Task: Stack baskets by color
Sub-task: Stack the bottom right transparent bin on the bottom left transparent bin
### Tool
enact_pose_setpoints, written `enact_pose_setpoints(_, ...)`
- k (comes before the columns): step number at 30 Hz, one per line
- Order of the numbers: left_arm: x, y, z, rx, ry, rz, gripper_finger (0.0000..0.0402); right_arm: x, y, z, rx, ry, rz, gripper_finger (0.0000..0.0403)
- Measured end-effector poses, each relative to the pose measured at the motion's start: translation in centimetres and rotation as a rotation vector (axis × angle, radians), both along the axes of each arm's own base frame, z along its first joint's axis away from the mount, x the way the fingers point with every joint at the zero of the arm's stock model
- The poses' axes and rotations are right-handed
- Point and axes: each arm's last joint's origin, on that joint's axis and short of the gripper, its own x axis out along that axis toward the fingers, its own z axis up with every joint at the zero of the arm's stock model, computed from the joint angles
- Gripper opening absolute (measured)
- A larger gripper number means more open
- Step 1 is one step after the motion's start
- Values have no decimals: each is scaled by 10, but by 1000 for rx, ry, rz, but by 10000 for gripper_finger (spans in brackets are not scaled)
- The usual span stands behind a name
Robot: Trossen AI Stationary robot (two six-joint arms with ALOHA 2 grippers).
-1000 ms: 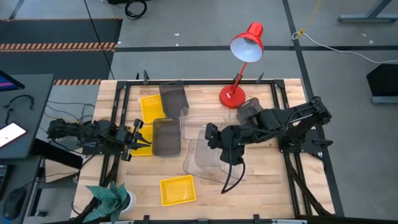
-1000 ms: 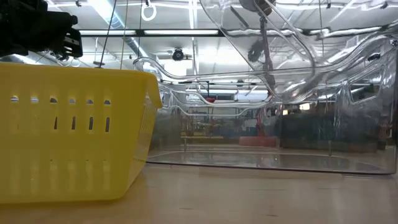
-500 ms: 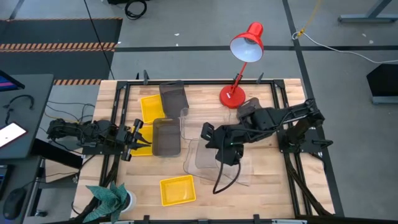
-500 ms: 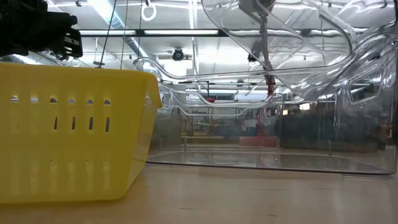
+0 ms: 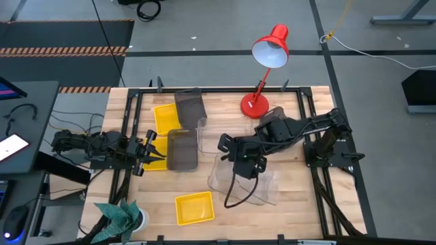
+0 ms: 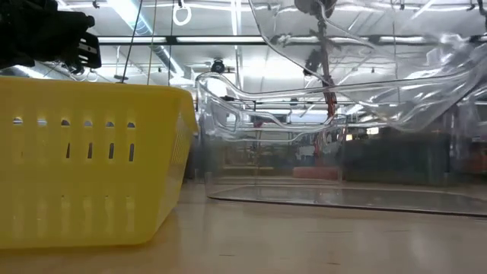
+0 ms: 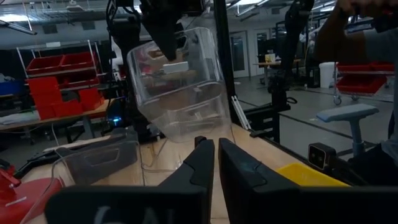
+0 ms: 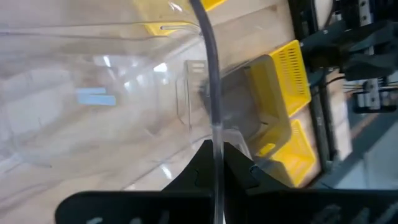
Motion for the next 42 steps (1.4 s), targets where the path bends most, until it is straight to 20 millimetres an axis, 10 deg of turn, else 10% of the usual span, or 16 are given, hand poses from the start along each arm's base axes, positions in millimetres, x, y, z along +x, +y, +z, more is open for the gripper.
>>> enact_pose_setpoints(30, 2, 0, -2, 4, 27, 4, 36, 43, -13, -80, 28, 370, 83, 6)
enact_pose_setpoints(42, 3, 0, -3, 4, 35, 11, 30, 39, -20, -70, 25, 394, 113, 5)
